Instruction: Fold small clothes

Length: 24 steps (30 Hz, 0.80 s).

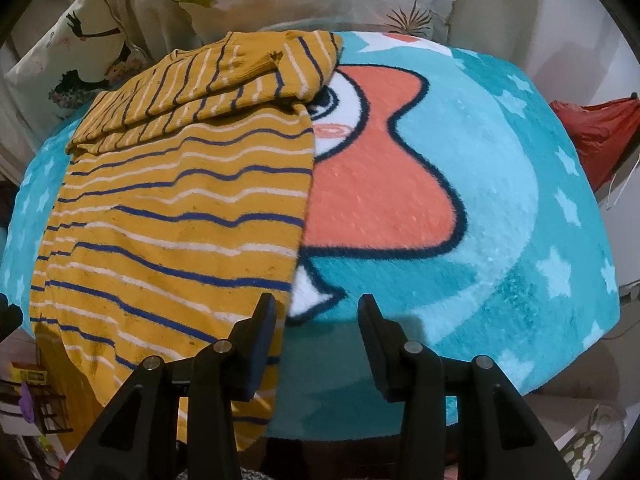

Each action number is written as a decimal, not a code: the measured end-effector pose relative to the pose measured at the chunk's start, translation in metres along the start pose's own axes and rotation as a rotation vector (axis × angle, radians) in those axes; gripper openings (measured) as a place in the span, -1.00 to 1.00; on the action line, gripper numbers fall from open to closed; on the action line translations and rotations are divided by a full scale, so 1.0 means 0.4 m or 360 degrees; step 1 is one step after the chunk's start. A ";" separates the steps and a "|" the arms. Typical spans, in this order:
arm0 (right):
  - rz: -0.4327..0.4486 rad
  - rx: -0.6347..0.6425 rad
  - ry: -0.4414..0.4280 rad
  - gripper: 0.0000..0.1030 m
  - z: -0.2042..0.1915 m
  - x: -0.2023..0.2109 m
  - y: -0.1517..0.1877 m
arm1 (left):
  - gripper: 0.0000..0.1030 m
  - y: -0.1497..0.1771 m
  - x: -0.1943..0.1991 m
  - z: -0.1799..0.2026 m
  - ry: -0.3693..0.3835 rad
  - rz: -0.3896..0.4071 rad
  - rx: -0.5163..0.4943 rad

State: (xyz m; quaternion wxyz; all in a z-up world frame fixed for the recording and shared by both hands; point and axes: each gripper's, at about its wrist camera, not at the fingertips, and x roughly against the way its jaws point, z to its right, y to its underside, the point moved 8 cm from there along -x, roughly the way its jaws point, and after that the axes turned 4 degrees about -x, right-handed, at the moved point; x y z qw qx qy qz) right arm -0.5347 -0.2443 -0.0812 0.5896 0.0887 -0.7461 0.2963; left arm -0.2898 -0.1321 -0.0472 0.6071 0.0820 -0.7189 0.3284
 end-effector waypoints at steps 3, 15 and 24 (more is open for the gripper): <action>-0.0002 -0.0006 -0.0006 -0.10 0.007 -0.002 0.005 | 0.38 0.004 -0.003 0.003 -0.0005 -0.0009 0.0004; -0.0013 -0.0015 -0.0021 -0.08 0.020 -0.009 0.021 | 0.38 0.026 0.002 0.008 -0.0021 -0.0017 0.0011; -0.0023 -0.0030 -0.0033 -0.03 0.020 -0.009 0.041 | 0.38 0.054 0.009 -0.003 -0.0057 -0.0028 0.0016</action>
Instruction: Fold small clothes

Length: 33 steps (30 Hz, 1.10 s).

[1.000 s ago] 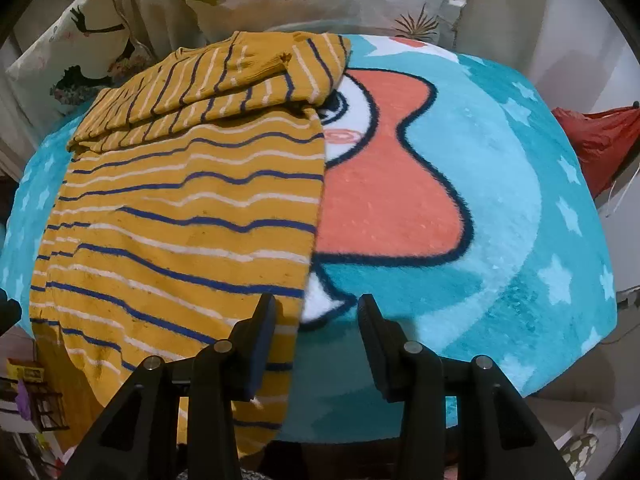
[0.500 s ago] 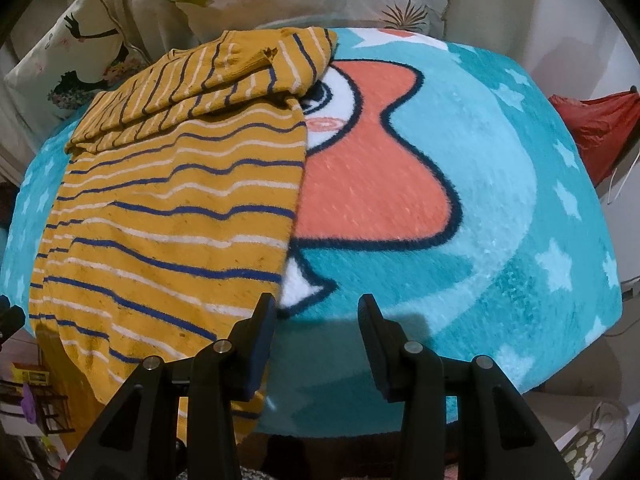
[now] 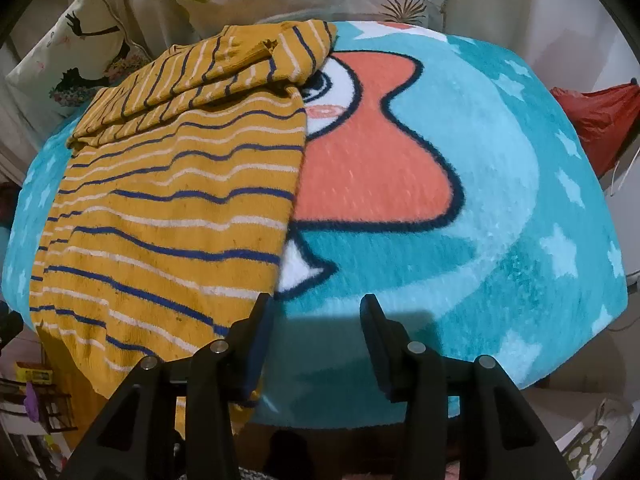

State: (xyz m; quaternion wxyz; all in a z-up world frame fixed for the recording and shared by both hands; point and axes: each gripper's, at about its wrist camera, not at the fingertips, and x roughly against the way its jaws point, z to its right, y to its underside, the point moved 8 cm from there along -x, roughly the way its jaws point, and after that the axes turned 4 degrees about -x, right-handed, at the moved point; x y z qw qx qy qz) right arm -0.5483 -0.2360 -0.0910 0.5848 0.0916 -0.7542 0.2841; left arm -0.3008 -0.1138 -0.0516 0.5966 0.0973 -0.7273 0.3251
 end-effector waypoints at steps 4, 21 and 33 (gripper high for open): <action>-0.0017 -0.0027 -0.0010 -0.03 0.004 -0.007 0.012 | 0.39 0.017 -0.010 -0.018 -0.0021 -0.0022 0.0009; -0.0088 -0.0698 -0.0538 0.08 0.005 -0.026 0.037 | 0.40 -0.018 -0.126 -0.295 0.0301 -0.0011 0.0351; -0.0157 -0.0859 -0.0802 0.09 -0.121 -0.036 0.069 | 0.40 -0.040 -0.189 -0.211 0.1081 -0.0111 0.0502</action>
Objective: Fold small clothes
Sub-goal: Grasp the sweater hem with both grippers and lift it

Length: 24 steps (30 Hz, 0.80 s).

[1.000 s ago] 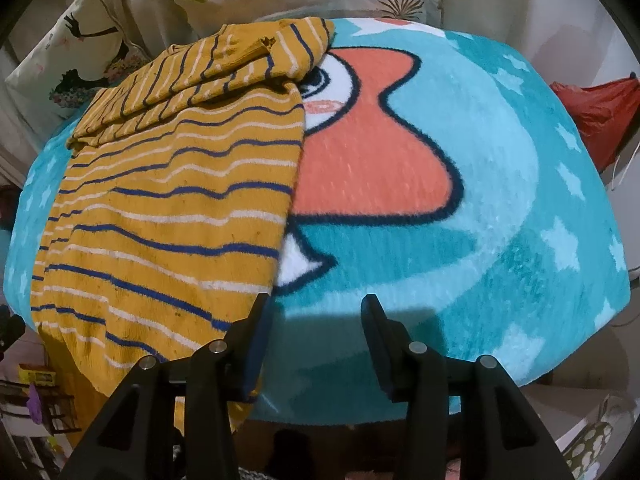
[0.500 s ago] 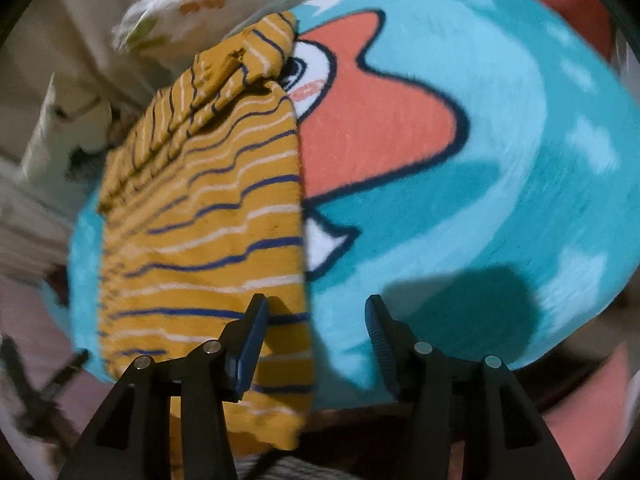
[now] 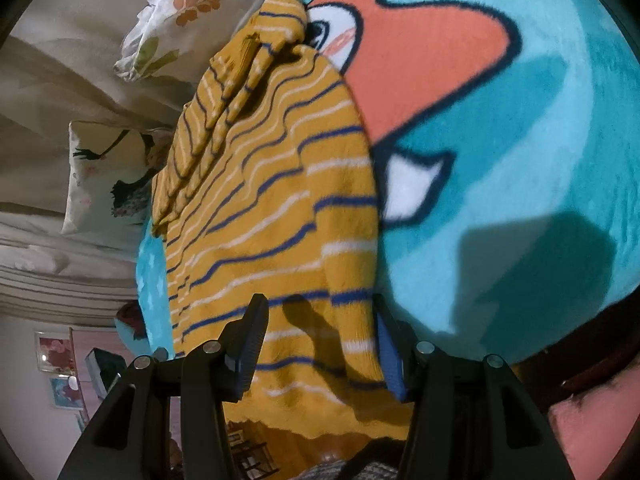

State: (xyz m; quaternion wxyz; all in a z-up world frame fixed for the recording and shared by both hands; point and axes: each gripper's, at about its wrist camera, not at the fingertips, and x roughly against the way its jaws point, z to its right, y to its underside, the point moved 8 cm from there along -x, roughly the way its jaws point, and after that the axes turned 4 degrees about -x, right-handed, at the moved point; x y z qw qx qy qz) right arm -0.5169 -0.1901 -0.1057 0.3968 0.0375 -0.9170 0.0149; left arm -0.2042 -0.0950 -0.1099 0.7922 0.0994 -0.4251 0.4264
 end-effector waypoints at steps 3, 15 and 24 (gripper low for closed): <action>0.0007 -0.0023 -0.0008 0.09 0.001 0.001 0.023 | 0.40 0.025 -0.007 0.018 0.0111 -0.0047 -0.0005; -0.0019 -0.0021 -0.0041 0.06 0.008 0.009 0.077 | 0.40 0.128 0.010 0.028 0.0114 -0.0055 -0.0006; -0.0104 0.0094 -0.0034 0.06 0.007 0.005 0.114 | 0.18 0.155 0.001 0.015 -0.0016 0.0050 0.0175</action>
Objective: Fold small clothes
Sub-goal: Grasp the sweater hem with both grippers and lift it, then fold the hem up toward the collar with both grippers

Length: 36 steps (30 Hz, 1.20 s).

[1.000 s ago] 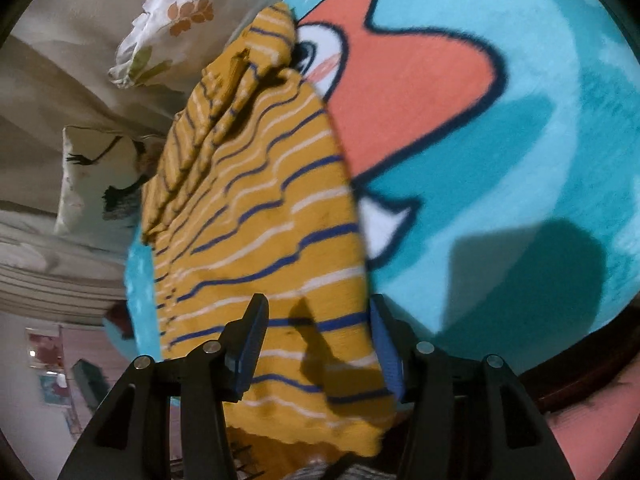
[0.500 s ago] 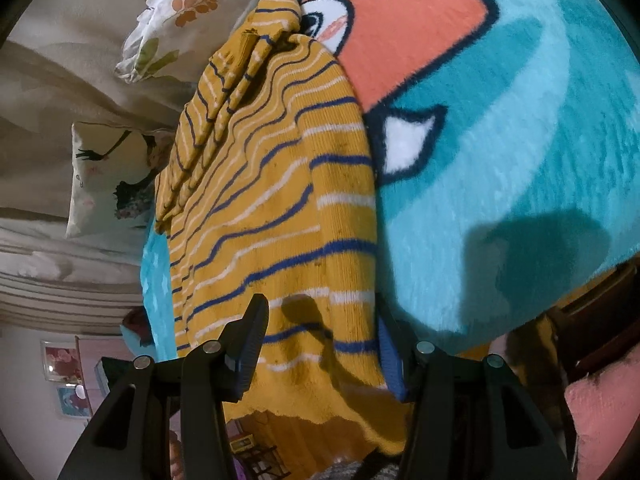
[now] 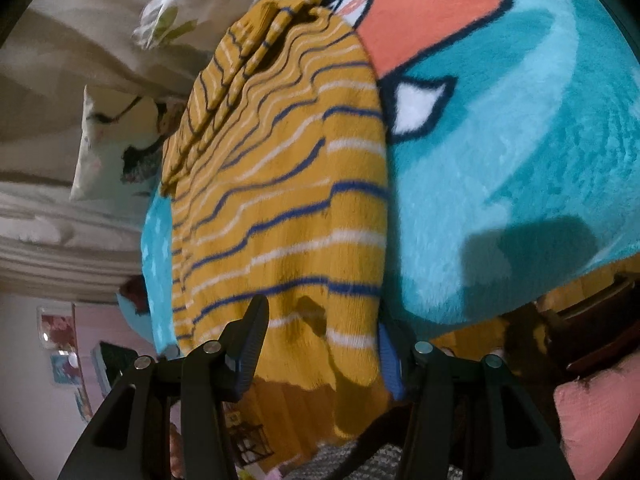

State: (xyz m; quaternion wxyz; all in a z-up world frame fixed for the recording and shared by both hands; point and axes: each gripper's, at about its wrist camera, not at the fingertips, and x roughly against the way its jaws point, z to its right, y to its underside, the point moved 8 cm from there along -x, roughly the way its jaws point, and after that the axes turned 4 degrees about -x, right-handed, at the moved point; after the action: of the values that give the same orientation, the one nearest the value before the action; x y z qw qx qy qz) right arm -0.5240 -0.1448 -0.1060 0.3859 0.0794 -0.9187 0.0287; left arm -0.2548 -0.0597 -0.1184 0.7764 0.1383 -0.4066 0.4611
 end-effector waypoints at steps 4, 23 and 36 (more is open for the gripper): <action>-0.0019 0.0086 0.0102 -0.21 -0.006 -0.010 0.014 | -0.84 0.003 0.003 -0.034 -0.0140 0.0011 0.0086; -0.0096 0.0253 -0.0004 -0.86 0.008 0.149 0.102 | -0.85 0.076 0.175 0.034 -0.0234 0.0232 0.0075; -0.0079 0.0332 -0.0098 -0.85 -0.102 0.152 0.015 | -0.85 -0.055 0.202 0.092 -0.0299 0.0334 -0.0006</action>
State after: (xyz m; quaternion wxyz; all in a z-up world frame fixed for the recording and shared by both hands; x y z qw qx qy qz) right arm -0.5382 -0.1418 -0.0340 0.3479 0.1428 -0.9198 0.1121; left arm -0.2354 -0.0445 -0.0304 0.6829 0.1361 -0.4906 0.5239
